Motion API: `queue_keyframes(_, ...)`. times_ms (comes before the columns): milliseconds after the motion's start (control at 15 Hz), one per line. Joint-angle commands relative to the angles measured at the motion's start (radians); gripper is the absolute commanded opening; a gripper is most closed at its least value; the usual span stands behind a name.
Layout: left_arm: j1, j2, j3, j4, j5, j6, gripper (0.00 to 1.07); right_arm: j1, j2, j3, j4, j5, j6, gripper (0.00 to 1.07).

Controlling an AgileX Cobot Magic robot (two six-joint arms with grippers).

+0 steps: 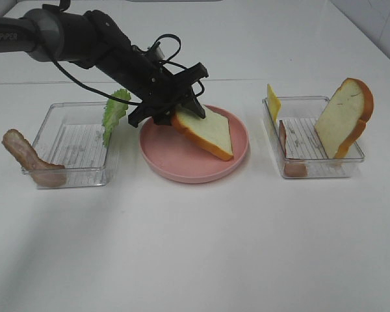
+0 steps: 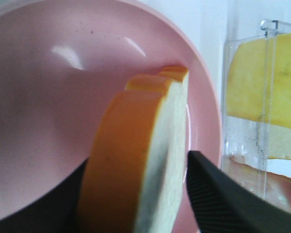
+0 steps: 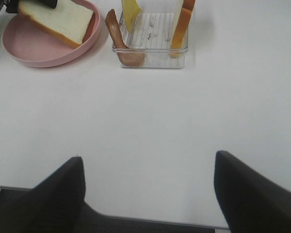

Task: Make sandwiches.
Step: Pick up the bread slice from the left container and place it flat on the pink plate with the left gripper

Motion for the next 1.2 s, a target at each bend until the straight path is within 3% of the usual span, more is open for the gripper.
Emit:
queue_keyframes(67,-0.003,0.002,-0.004,0.051,0.024,-0.053,0.76,-0.003,-0.032,0.003,0.003,-0.004,0.001,0.73)
queue_keyframes(200,-0.003,-0.003,-0.004,0.058,0.037,-0.051,0.88,-0.003,-0.032,0.003,0.003,-0.004,0.001,0.73)
queue_keyframes(467,-0.003,-0.047,-0.007,0.121,0.075,-0.083,0.89,-0.003,-0.032,0.003,0.003,-0.004,0.001,0.73)
queue_keyframes(600,-0.004,-0.051,-0.066,0.239,0.172,-0.184,0.89,-0.003,-0.032,0.003,0.003,-0.004,0.001,0.73)
queue_keyframes(733,-0.01,-0.051,-0.118,0.289,0.238,-0.22,0.89,-0.003,-0.032,0.003,0.003,-0.004,0.001,0.73)
queue_keyframes(800,-0.017,-0.051,-0.205,0.364,0.343,-0.294,0.89,-0.003,-0.032,0.003,0.003,-0.004,0.001,0.73)
queue_keyframes(933,-0.025,-0.051,-0.261,0.413,0.438,-0.308,0.89,-0.003,-0.032,0.003,0.003,-0.004,0.001,0.73)
queue_keyframes(1067,-0.041,-0.058,-0.375,0.494,0.591,-0.292,0.89,-0.003,-0.032,0.003,0.003,-0.004,0.001,0.73)
queue_keyframes(1200,-0.045,-0.107,-0.388,0.484,0.589,-0.288,0.89,-0.003,-0.032,0.003,0.004,-0.004,0.001,0.73)
